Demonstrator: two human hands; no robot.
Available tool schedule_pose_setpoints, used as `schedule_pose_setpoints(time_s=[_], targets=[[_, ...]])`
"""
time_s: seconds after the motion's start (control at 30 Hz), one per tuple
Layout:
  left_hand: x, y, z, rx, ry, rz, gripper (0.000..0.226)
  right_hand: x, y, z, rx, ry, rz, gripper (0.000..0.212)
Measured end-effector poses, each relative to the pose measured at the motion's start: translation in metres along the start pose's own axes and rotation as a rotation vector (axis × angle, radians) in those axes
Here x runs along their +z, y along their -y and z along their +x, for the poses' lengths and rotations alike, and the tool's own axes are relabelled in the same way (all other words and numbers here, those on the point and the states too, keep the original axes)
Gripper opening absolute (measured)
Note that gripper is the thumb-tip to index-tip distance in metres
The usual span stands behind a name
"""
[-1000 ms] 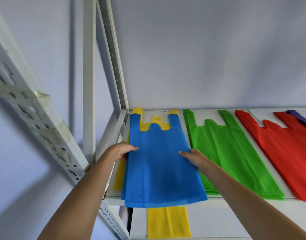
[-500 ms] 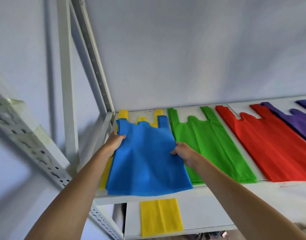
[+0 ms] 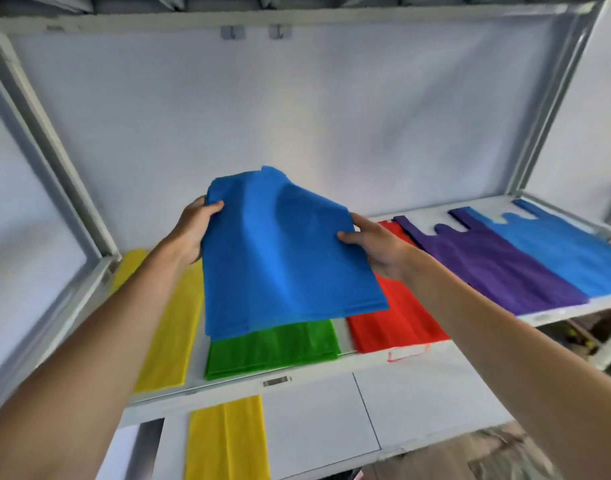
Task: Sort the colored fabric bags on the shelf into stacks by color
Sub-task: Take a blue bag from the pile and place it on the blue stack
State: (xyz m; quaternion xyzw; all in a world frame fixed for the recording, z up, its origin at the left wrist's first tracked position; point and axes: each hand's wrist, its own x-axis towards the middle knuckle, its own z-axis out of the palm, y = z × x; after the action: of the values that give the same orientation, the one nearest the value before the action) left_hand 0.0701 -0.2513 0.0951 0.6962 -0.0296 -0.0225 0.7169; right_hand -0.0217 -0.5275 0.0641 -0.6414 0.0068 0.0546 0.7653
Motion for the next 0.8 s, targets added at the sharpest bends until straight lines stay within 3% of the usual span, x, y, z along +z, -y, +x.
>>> schedule_pose_setpoints(time_s=[0.23, 0.5, 0.8], targets=[[0.175, -0.004, -0.012, -0.028, 0.087, 0.027, 0.015, -0.154, 0.031, -0.080, -0.011, -0.108, -0.065, 0.039], [0.341, -0.001, 0.007, -0.037, 0.130, 0.105, 0.015, -0.306, 0.062, -0.112, 0.021, -0.305, -0.021, 0.032], [0.516, 0.026, 0.069, -0.081, 0.244, 0.135, 0.013, -0.472, 0.088, -0.109, 0.185, -0.297, 0.029, 0.024]])
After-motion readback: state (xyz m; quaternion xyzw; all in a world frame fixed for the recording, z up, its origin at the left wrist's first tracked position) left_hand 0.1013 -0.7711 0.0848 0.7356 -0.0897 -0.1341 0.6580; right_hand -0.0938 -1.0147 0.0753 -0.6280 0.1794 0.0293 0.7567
